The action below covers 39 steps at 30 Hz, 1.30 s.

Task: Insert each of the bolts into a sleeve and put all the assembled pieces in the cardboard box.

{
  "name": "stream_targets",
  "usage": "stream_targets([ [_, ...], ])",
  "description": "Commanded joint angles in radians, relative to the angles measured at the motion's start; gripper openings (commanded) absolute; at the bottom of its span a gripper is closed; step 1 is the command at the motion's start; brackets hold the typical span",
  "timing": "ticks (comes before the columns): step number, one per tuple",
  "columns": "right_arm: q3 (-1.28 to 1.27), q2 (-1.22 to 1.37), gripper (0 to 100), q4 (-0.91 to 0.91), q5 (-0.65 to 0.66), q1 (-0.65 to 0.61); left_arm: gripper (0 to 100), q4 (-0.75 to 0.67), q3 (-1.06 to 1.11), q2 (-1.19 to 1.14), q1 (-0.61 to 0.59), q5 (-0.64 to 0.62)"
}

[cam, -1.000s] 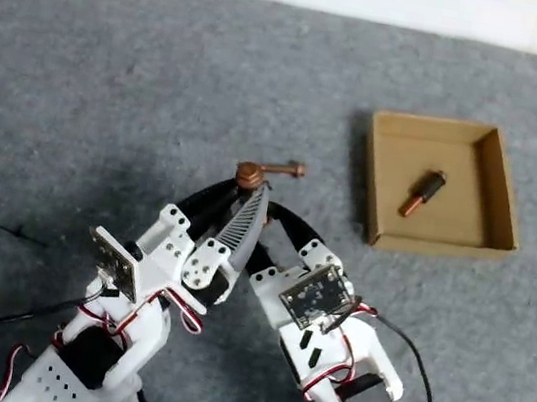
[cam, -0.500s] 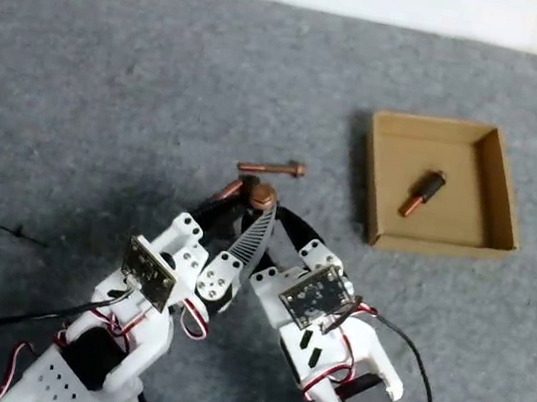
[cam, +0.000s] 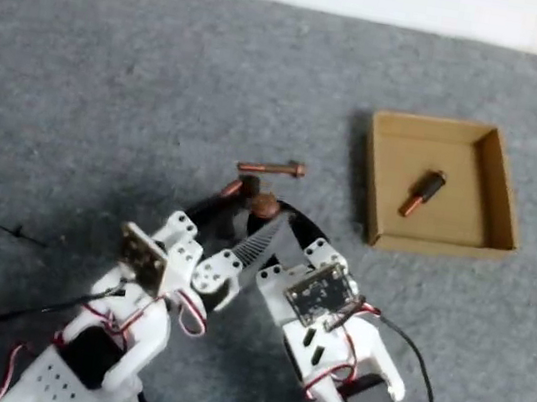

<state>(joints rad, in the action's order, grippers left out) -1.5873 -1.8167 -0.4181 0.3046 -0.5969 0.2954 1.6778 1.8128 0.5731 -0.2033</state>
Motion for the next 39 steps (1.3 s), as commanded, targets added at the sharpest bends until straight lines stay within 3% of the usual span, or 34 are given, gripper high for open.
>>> stream_targets([
  [1, 0.015, -0.022, 0.5, 0.007, -0.014, 0.008, 31, 0.023, 0.018, -0.001, 0.005, -0.028],
  [7, 0.015, -0.022, 0.5, 0.007, -0.014, 0.012, 26, 0.000, 0.015, 0.007, -0.070, -0.040],
  [12, -0.012, -0.022, 0.5, 0.015, -0.011, 0.012, 23, -0.157, 0.015, 0.007, -0.206, -0.249],
  [15, -0.012, -0.022, 0.5, 0.015, -0.009, 0.013, 21, -0.201, 0.015, 0.007, -0.236, -0.310],
  [19, -0.012, -0.022, 0.5, 0.015, -0.012, 0.035, 13, -0.207, 0.018, 0.005, -0.234, -0.307],
  [23, -0.013, -0.022, 0.5, 0.015, -0.014, 0.082, 0, -0.207, 0.015, 0.005, -0.234, -0.295],
  [29, -0.013, -0.016, 0.5, 0.015, -0.015, 0.107, 1, -0.206, 0.018, -0.001, -0.240, -0.160],
  [39, -0.005, -0.012, 0.5, 0.134, -0.121, 0.282, 1, -0.175, 0.018, -0.002, -0.268, -0.158],
])
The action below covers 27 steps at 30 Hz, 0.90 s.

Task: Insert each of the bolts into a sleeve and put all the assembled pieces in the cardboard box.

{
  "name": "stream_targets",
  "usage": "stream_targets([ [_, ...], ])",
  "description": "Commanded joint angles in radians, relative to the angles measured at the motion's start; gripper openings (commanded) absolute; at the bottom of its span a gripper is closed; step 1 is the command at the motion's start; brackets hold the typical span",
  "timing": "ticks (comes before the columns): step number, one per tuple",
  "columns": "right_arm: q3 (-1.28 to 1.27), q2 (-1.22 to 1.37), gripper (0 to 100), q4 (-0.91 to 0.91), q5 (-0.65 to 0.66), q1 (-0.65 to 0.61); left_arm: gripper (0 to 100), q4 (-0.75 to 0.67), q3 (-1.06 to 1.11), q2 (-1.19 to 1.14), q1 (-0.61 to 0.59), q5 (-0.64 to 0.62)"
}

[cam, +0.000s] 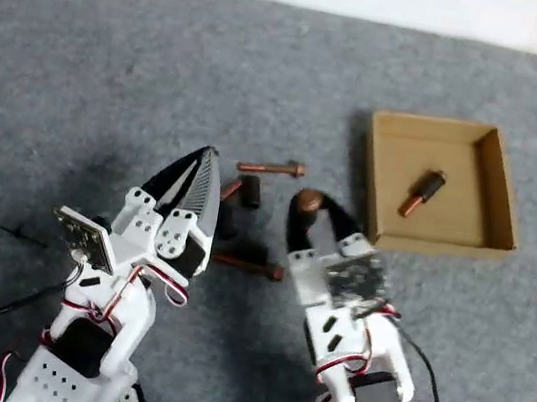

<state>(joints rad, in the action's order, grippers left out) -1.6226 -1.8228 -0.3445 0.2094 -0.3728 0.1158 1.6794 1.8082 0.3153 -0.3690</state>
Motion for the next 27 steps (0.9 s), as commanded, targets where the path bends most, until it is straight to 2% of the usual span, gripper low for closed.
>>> stream_targets([
  [1, 0.031, -0.004, 0.5, 0.062, -0.025, 0.068, 1, 0.006, 0.016, 0.002, -0.010, 0.008],
  [5, 0.081, 0.001, 0.5, 0.074, -0.026, 0.091, 1, 0.006, 0.016, 0.002, -0.010, 0.008],
  [8, 0.194, 0.107, 0.5, 0.074, -0.032, 0.127, 1, 0.006, 0.016, 0.002, -0.010, 0.008],
  [15, 0.636, 0.768, 0.5, 0.076, -0.052, 0.219, 1, 0.020, 0.016, 0.002, -0.010, 0.014],
  [21, 1.009, 1.310, 0.5, 0.073, -0.301, 0.386, 1, 0.031, 0.016, 0.002, -0.004, 0.014],
  [27, 1.271, 1.756, 0.5, 0.071, -0.463, 0.479, 1, 0.032, 0.016, 0.002, -0.004, 0.014],
])
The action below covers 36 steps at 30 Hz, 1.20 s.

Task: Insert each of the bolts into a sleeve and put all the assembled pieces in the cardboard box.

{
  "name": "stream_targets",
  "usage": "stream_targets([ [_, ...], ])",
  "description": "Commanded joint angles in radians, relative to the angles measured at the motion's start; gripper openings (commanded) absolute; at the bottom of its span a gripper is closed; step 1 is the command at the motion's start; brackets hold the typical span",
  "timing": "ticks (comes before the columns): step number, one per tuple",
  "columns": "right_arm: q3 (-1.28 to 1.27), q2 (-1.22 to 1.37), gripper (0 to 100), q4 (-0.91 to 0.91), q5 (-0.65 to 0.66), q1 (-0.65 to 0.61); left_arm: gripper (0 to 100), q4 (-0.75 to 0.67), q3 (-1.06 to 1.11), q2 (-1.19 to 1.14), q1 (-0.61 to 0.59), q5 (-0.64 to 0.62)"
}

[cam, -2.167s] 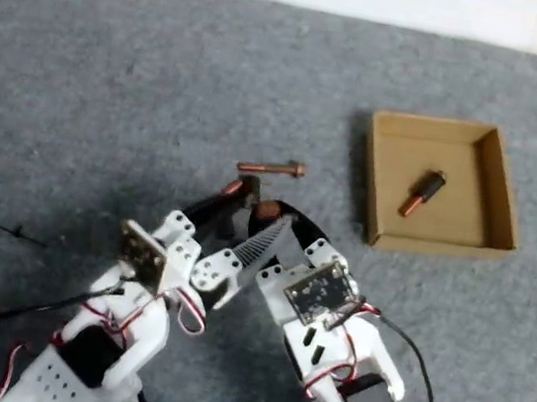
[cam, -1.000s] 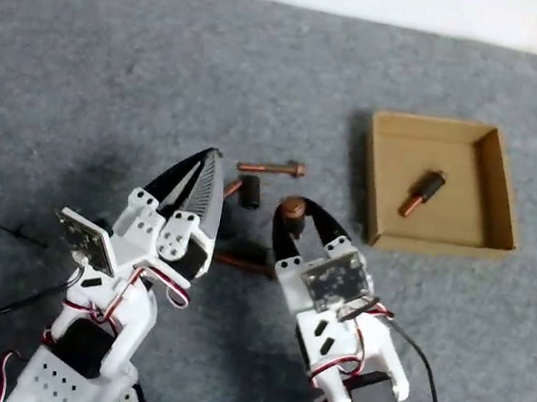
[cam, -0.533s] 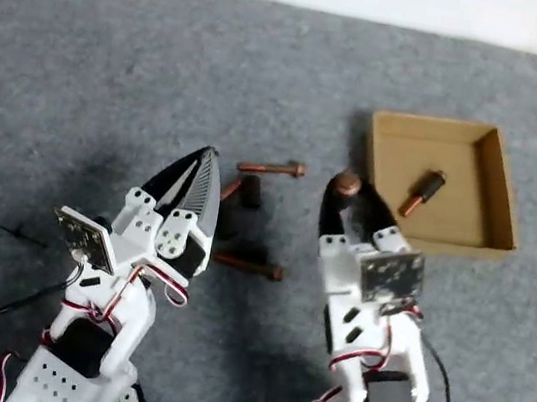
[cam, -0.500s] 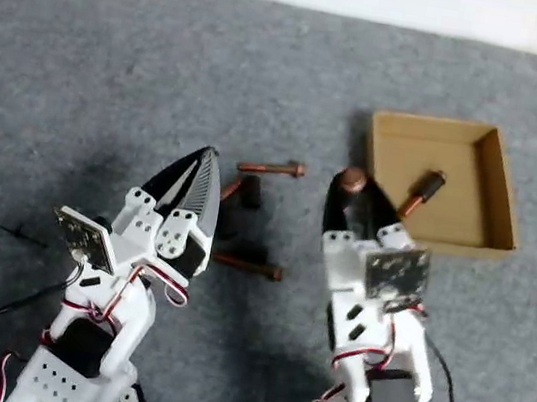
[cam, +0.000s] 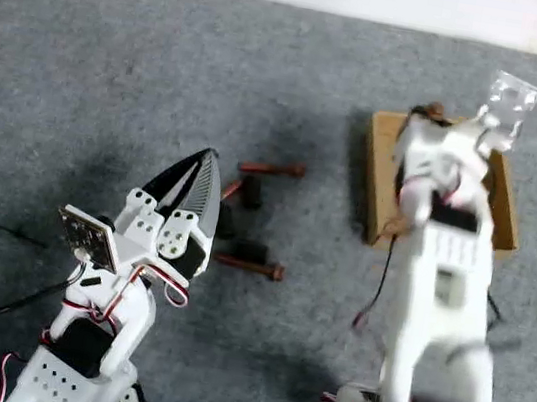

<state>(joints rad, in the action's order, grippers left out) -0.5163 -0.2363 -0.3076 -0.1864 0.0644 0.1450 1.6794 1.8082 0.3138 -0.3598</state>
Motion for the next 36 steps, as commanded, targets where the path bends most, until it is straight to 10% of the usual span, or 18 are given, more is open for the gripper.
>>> stream_targets([
  [1, 0.196, 0.236, 0.5, 0.035, -0.092, 0.056, 1, 0.003, 0.016, 0.002, -0.002, 0.005],
  [11, 0.401, 0.648, 0.9, 0.035, -0.244, 0.101, 1, 0.003, 0.016, 0.002, -0.002, 0.005],
  [19, 0.435, 0.710, 17.0, 0.033, 0.080, -0.025, 1, 0.003, 0.016, 0.002, -0.002, 0.005],
  [36, 0.329, 0.513, 21.4, 0.001, 0.087, -0.048, 1, 0.003, 0.016, 0.002, -0.002, 0.005],
])
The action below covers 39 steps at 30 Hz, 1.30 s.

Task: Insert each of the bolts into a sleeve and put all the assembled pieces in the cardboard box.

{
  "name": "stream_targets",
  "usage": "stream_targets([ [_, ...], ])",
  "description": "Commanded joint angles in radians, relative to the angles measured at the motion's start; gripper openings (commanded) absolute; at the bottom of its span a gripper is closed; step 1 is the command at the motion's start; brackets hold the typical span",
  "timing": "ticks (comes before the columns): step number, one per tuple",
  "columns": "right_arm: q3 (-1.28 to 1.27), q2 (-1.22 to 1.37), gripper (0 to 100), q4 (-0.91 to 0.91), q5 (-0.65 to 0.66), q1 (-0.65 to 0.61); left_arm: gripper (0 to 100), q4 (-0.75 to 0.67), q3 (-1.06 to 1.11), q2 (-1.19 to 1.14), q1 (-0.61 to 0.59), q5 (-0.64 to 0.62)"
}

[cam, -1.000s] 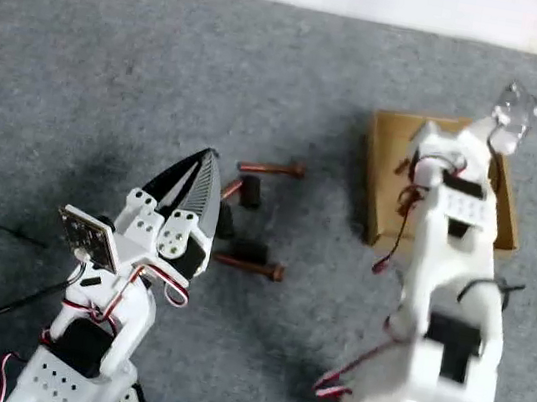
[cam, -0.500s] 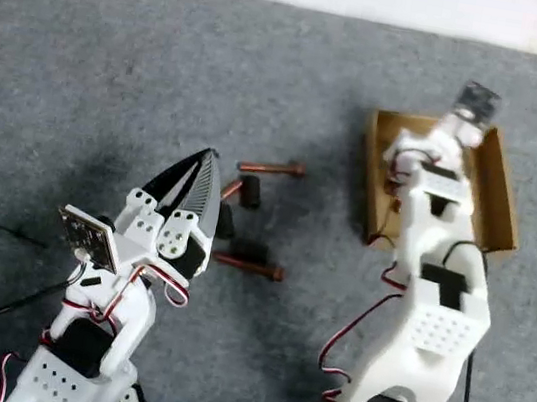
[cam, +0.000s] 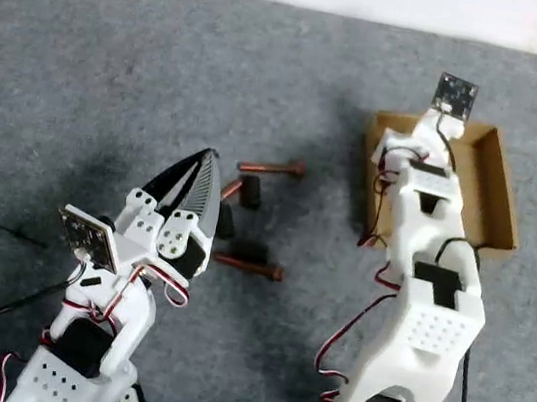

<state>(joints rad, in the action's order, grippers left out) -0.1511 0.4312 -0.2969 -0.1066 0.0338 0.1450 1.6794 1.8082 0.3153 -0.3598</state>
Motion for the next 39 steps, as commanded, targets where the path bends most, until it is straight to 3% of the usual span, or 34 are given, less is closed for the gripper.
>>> stream_targets([
  [1, -0.074, -0.203, 21.4, -0.015, 0.008, -0.022, 1, 0.003, 0.016, 0.002, -0.004, 0.005],
  [9, -0.461, -0.659, 21.4, -0.007, 0.008, -0.194, 1, 0.000, 0.016, 0.002, -0.053, 0.003],
  [15, -0.763, -0.900, 21.4, 0.157, 0.018, -0.354, 1, -0.002, 0.013, 0.004, -0.119, 0.000],
  [23, -0.929, -0.958, 21.4, 0.163, 0.311, -0.547, 1, -0.002, 0.013, 0.004, -0.125, 0.005],
  [30, -0.923, -0.963, 21.4, -0.101, 0.476, -0.670, 1, -0.002, 0.013, 0.012, -0.128, 0.005],
  [35, -0.918, -0.963, 21.4, -0.108, 0.446, -0.680, 1, 0.002, -0.002, 0.007, -0.179, -0.002],
  [39, -0.865, -0.949, 21.4, -0.114, 0.255, -0.651, 1, 0.003, -0.024, 0.004, -0.225, -0.002],
])
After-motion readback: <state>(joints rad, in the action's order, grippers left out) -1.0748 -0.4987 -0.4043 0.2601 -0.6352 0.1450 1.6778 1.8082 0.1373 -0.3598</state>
